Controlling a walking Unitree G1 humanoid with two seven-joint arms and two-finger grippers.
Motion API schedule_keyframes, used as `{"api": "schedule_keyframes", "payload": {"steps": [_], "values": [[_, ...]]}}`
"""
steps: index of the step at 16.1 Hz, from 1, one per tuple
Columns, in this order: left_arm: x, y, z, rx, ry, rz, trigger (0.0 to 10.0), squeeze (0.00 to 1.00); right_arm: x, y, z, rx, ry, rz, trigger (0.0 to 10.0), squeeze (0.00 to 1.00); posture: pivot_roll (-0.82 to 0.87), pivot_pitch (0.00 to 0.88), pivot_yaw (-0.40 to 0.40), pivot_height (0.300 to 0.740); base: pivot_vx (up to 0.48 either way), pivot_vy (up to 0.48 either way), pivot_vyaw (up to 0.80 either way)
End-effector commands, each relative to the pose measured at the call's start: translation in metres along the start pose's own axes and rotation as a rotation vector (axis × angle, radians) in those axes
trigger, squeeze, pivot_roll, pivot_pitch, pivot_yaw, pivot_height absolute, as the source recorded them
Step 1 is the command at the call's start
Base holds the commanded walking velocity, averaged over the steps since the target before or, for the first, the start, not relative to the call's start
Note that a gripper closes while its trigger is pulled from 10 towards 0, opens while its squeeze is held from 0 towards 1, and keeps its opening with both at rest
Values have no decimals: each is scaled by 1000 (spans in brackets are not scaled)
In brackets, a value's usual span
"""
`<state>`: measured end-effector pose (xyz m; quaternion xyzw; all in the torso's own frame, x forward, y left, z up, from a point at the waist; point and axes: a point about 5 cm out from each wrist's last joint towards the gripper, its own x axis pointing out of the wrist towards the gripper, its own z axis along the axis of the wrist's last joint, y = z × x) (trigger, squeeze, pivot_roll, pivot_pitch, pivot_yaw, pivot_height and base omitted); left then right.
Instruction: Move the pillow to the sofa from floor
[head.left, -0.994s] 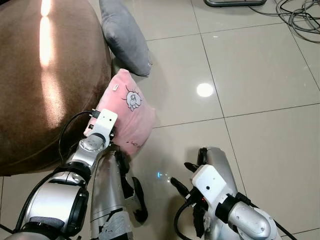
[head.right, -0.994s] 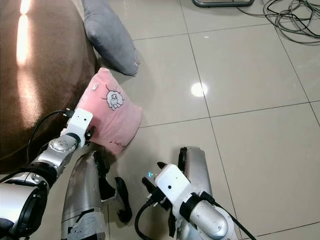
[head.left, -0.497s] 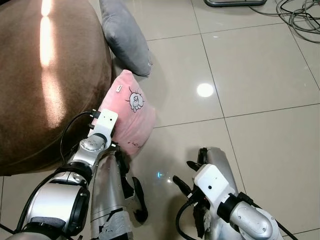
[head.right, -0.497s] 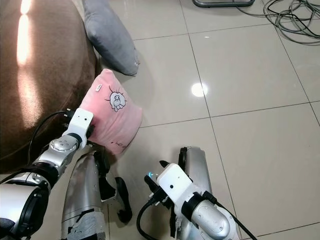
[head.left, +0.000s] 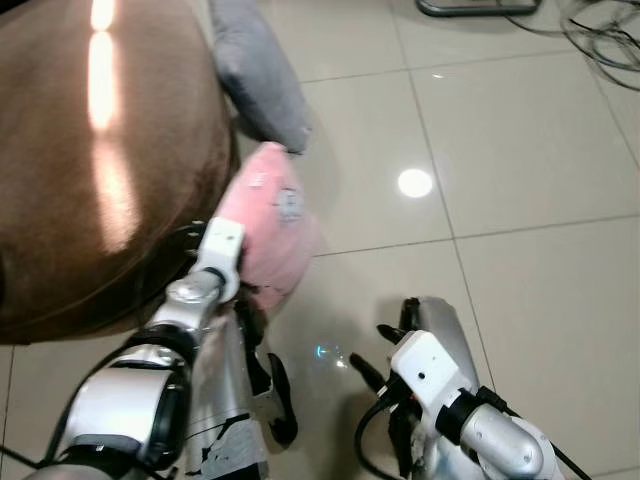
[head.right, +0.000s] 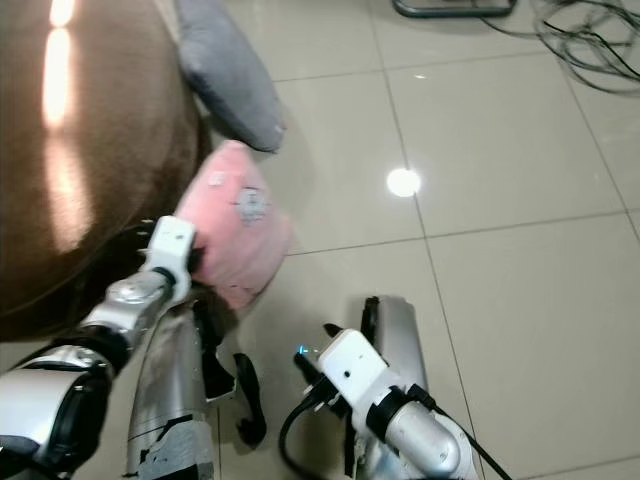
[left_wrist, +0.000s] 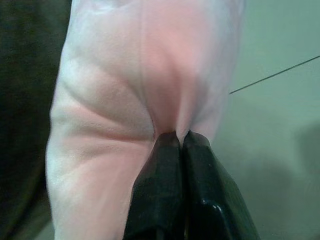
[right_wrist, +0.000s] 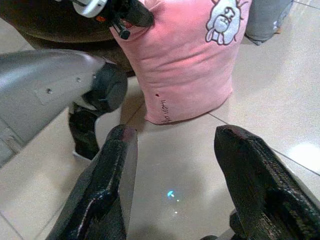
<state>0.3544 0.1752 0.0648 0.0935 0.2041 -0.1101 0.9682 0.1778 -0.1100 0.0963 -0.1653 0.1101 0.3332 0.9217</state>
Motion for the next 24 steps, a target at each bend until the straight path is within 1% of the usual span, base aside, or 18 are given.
{"api": "schedule_keyframes", "payload": {"steps": [1,3,4,5,7,9,11,13,14,15,16,17,18,19,21,22,23,24], "values": [[-1,-6,-5,-27,-1,-44,0,0,0,2,-10,22,21,3,10000,0,-146,322,76,543,0,0,0],[0,-15,-1,-69,-53,-115,0,0,7,-4,-11,17,9,-19,10000,0,-121,285,84,543,0,0,0],[1,-18,2,-94,-77,-142,0,0,12,-10,-12,15,1,-34,10000,0,-105,260,87,543,0,0,0],[1,-21,4,-126,-100,-164,0,0,15,-15,-12,11,-5,-45,10000,0,-101,255,89,543,0,0,0],[0,-28,11,-180,-176,-231,0,0,18,-26,-11,2,-23,-94,10000,0,-101,208,110,543,0,0,0],[-1,-35,19,-209,-236,-290,0,0,15,-32,-12,14,-38,-147,10000,0,-109,162,119,543,0,0,0],[-1,-41,38,-258,-324,-329,0,0,12,-42,-14,63,-60,-224,10000,0,-109,125,121,543,0,0,0],[-2,-45,58,-292,-408,-333,0,0,9,-53,-15,111,-90,-316,10000,0,-110,92,116,543,0,0,0],[-4,-46,66,-281,-447,-338,0,0,7,-56,-14,117,-99,-351,10000,0,-111,81,118,543,0,0,0],[-5,-46,70,-273,-461,-341,0,0,7,-57,-13,115,-100,-364,10000,0,-111,81,118,543,0,0,0],[-8,-45,84,-272,-515,-336,0,0,7,-63,-12,128,-104,-413,10000,0,-114,68,121,543,0,0,0],[-16,-42,98,-270,-579,-341,0,0,6,-68,-9,152,-128,-450,10000,0,-108,59,122,543,0,0,0],[-25,-40,107,-288,-627,-338,0,0,5,-70,-6,154,-147,-474,10000,0,-108,50,124,543,0,0,0],[-32,-39,112,-306,-657,-350,0,0,4,-72,-3,166,-169,-493,10000,0,-108,42,122,543,0,0,0],[-45,-39,115,-281,-698,-339,0,0,5,-78,-1,221,-195,-542,10000,0,-90,31,108,563,0,0,0],[-48,-36,115,-285,-711,-283,7725,0,8,-80,-1,221,-197,-547,10000,0,-82,23,106,578,0,0,0],[-53,-38,116,-298,-713,-274,10000,0,9,-82,0,222,-205,-555,10000,0,-78,14,103,588,0,0,0],[-57,-40,117,-304,-705,-276,10000,0,10,-83,1,224,-209,-559,10000,0,-78,14,103,598,0,0,0]]}}
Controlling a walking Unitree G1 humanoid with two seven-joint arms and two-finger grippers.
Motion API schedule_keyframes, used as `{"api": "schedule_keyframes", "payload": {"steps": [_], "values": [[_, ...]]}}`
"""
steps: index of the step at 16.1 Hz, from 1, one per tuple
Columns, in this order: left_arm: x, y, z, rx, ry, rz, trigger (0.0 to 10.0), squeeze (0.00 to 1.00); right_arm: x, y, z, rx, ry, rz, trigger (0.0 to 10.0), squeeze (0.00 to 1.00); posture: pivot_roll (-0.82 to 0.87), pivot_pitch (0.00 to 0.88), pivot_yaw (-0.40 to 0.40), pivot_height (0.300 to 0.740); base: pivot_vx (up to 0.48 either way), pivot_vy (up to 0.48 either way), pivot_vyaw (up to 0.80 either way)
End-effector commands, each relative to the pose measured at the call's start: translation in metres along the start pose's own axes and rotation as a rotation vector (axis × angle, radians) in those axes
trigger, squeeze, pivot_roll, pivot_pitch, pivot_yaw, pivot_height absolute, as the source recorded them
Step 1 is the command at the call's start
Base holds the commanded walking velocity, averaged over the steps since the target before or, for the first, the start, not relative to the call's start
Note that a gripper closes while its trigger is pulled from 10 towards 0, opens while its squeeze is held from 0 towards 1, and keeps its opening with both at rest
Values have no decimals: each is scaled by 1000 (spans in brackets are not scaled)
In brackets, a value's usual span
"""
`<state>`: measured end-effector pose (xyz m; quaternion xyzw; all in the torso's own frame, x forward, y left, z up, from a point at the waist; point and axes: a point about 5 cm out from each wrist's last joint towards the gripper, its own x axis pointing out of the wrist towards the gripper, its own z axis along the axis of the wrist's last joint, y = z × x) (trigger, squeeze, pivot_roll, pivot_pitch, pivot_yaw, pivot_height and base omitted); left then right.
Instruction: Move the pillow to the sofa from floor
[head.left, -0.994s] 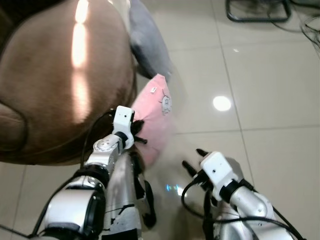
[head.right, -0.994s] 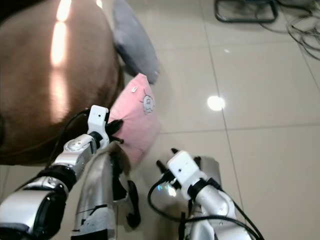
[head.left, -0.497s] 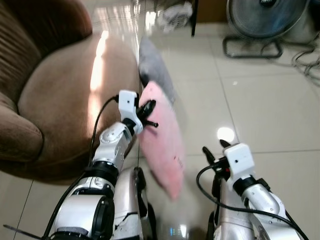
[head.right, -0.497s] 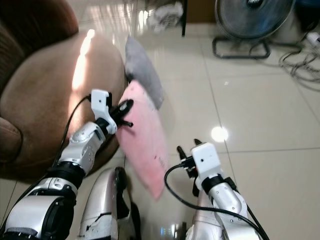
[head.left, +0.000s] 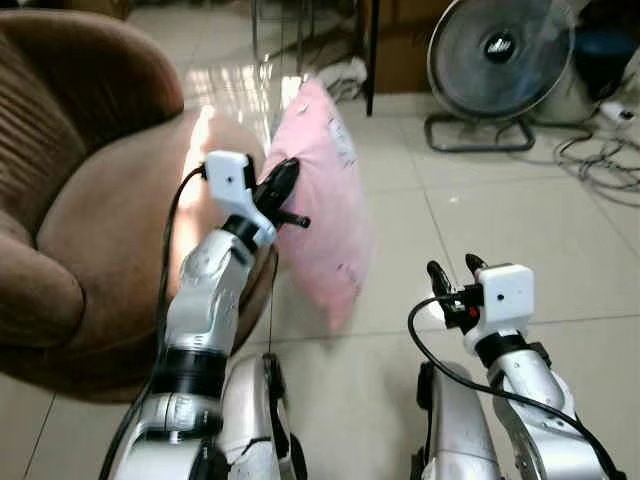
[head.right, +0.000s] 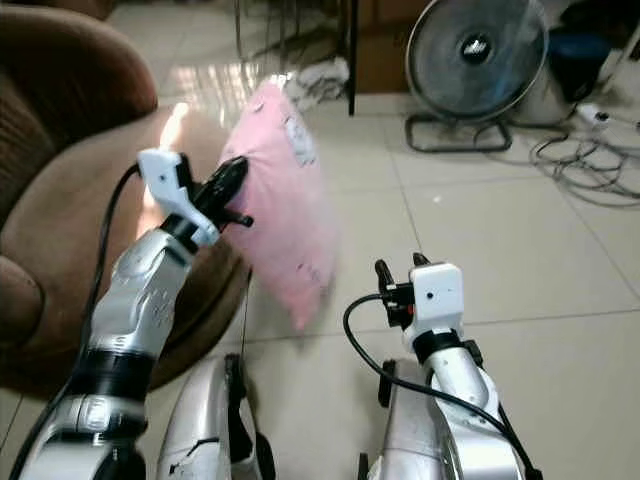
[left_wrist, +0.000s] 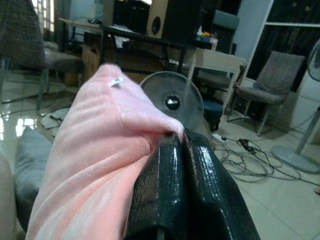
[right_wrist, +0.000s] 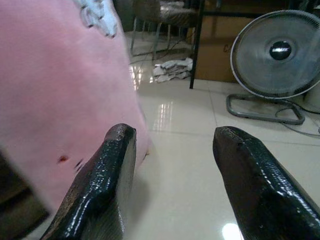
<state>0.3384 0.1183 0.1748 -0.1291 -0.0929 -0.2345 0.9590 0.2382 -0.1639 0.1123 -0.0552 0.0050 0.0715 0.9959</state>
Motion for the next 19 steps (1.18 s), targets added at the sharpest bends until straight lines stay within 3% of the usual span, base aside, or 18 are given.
{"api": "schedule_keyframes", "payload": {"steps": [1,5,14,19], "values": [[2,-6,15,34,-35,-9,10000,0,2,-1,2,9,-14,-12,10000,0,-74,11,101,608,0,0,0],[4,-15,23,67,-45,11,10000,0,7,-3,5,13,-27,-19,10000,0,-73,0,91,642,0,0,0],[-6,-2,2,243,91,121,10000,0,10,-1,4,10,-10,-23,10000,0,-79,3,88,737,0,0,0],[-10,-1,-3,273,103,136,10000,0,9,-3,2,2,3,-20,10000,0,-81,9,78,740,0,0,0]]}}
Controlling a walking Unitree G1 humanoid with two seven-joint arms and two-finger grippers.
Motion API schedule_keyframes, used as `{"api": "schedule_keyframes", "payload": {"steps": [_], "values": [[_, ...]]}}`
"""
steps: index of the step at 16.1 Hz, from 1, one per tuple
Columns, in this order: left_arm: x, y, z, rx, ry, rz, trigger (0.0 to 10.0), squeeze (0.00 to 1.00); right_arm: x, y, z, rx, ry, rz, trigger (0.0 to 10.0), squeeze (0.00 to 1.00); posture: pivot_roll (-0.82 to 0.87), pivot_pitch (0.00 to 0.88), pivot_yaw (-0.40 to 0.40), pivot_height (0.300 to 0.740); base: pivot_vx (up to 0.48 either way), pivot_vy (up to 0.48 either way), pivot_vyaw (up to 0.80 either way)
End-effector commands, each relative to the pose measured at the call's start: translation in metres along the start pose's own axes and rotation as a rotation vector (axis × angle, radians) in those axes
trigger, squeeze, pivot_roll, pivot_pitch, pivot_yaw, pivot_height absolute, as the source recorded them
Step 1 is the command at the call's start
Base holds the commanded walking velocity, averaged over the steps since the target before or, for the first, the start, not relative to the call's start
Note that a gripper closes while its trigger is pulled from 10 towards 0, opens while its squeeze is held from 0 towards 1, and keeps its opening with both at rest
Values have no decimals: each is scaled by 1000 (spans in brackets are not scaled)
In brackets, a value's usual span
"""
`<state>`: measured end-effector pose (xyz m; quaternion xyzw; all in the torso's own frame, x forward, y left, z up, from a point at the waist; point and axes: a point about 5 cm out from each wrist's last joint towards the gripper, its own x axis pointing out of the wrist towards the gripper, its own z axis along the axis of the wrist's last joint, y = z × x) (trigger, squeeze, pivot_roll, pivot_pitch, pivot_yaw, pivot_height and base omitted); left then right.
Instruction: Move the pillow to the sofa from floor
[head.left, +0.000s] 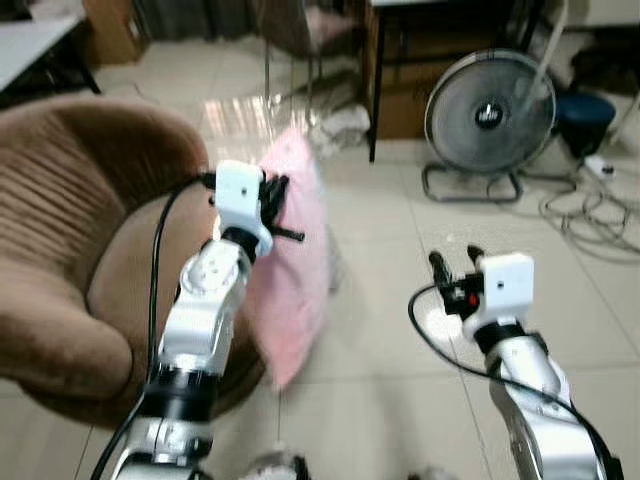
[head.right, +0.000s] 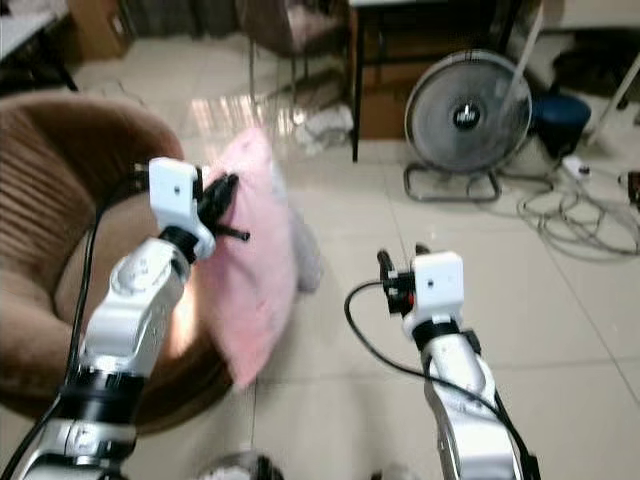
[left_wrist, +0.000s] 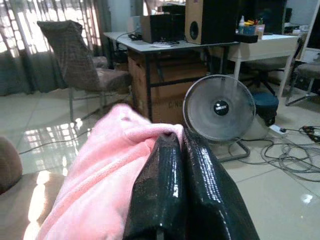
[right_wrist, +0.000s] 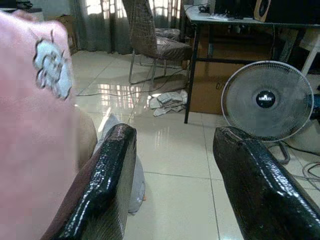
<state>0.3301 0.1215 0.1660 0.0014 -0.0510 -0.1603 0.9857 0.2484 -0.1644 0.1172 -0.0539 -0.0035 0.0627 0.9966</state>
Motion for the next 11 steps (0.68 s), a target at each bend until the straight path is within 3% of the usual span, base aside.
{"api": "schedule_keyframes", "payload": {"steps": [1,4,11], "values": [[-1,0,2,26,-22,3,10000,0,0,-1,-3,9,22,-5,10000,0,-80,11,74,740,0,0,0],[-2,0,-1,38,-22,5,10000,0,2,3,-3,-15,23,23,10000,0,-79,12,72,740,0,0,0],[0,-1,0,34,-24,16,10000,0,4,8,-3,-21,22,51,10000,0,-70,15,71,740,227,0,800]]}}
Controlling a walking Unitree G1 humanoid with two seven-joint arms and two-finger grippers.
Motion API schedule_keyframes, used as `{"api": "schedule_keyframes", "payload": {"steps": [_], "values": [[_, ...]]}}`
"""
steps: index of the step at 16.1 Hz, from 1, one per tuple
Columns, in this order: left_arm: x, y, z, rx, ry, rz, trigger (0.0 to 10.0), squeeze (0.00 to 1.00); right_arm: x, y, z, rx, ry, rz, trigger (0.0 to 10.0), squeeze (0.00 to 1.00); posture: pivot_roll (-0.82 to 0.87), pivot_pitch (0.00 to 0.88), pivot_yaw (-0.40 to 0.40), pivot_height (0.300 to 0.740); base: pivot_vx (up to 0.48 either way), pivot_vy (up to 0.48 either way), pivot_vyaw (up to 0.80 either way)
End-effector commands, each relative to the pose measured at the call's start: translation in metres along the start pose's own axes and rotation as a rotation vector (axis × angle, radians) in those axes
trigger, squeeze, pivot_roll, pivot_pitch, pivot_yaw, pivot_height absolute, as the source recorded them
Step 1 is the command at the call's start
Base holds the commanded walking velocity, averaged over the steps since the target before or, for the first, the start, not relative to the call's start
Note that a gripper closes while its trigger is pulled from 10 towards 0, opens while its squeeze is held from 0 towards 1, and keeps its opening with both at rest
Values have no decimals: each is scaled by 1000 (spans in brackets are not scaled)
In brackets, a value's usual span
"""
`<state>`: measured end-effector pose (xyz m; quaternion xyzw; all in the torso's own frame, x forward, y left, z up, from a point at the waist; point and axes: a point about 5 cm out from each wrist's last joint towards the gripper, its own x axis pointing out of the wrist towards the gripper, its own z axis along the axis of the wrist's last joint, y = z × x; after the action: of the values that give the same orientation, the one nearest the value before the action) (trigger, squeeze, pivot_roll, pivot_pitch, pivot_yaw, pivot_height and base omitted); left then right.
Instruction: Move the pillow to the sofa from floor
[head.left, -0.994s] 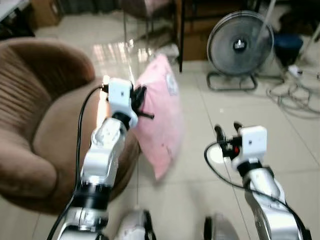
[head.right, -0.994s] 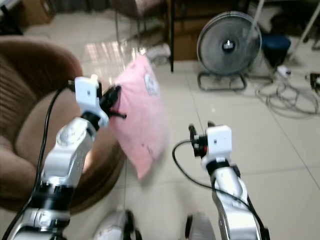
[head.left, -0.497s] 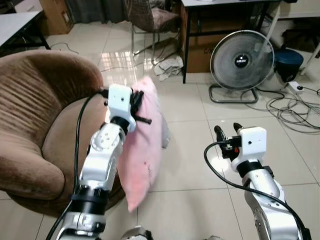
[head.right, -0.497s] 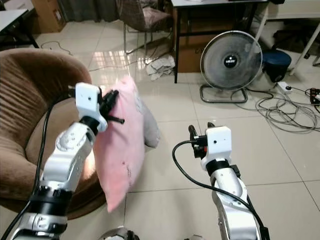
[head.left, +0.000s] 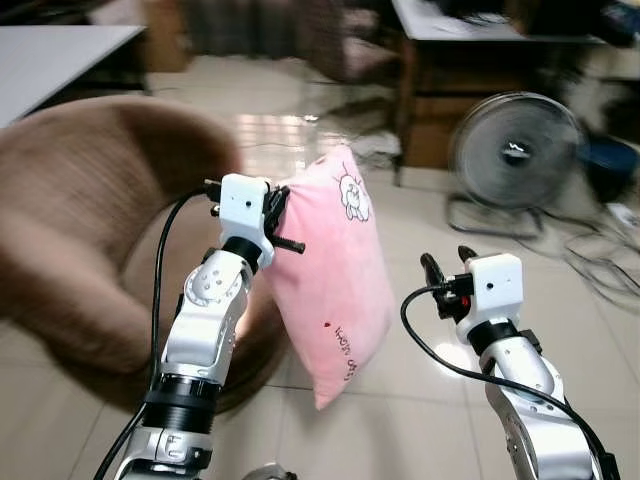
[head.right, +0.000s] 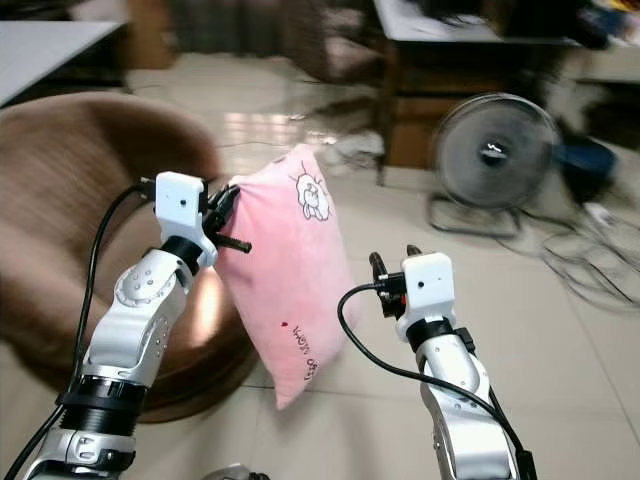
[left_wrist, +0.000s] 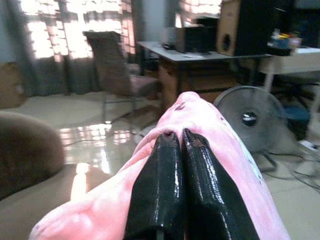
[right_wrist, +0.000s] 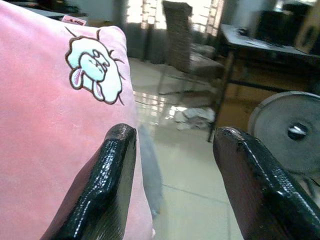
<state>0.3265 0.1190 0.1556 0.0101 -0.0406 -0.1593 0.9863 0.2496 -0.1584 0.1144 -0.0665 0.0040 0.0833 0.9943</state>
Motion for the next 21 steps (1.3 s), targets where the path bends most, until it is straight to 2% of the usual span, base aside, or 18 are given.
{"api": "schedule_keyframes", "payload": {"steps": [1,7,21], "values": [[4,3,10,21,-46,13,10000,0,2,2,-1,3,8,9,10000,0,-70,15,71,740,270,0,800],[4,2,9,23,-41,7,10000,0,2,2,-3,1,14,10,10000,0,-69,7,73,740,296,0,800],[7,1,9,29,-40,-11,10000,0,0,1,-7,31,23,-5,10000,0,-68,8,86,740,304,0,0]]}}
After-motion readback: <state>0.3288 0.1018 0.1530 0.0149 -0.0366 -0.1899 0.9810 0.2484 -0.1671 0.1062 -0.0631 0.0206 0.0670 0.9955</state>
